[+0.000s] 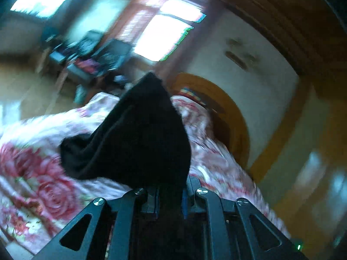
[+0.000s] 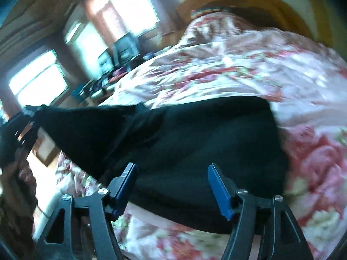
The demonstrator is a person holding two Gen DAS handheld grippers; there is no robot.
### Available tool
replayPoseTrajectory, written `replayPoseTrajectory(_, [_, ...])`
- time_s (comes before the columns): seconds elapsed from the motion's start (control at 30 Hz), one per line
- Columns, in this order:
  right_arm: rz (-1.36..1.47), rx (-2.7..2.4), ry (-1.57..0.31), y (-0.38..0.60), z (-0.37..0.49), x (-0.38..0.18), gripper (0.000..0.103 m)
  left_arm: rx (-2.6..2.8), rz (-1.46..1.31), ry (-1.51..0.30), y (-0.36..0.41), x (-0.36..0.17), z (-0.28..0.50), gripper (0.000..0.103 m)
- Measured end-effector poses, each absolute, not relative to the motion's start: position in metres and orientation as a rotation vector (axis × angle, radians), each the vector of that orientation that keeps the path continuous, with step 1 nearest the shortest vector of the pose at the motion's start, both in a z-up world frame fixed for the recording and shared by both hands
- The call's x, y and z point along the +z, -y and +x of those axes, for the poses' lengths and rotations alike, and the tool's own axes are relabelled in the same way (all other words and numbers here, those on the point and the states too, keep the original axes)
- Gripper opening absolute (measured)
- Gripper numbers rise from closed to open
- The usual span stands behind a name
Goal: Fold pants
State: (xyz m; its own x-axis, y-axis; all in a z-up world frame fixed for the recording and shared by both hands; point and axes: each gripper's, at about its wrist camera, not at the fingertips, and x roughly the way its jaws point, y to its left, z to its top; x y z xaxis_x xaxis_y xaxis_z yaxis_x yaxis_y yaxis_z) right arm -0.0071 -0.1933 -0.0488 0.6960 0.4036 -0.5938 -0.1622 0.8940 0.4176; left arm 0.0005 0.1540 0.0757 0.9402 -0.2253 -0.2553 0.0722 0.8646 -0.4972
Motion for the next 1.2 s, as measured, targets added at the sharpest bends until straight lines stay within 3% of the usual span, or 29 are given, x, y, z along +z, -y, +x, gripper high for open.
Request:
replayPoseTrajectory(0.37, [0.609,0.202,-0.680,0.269,-0.017,-0.047,0.068,-0.389,-0.030,-0.374,-0.003,0.083,-0.005,0.014])
replayPoseTrajectory(0.7, [0.717,0.108,-0.662,0.306,-0.017,-0.052,0.068,-0.537,0.612,-0.508,0.129,0.001,-0.013,0.015])
replayPoseTrajectory(0.93, [0.793,-0.005,-0.600,0.350,-0.024,-0.045,0.068,-0.571,0.592,-0.636,0.156,-0.022,0.005,0.027])
replayPoseTrajectory(1.2, [0.829,-0.033,-0.602,0.365,-0.024,-0.048,0.068,-0.676,0.620,-0.586,0.178,-0.023,-0.010,0.035])
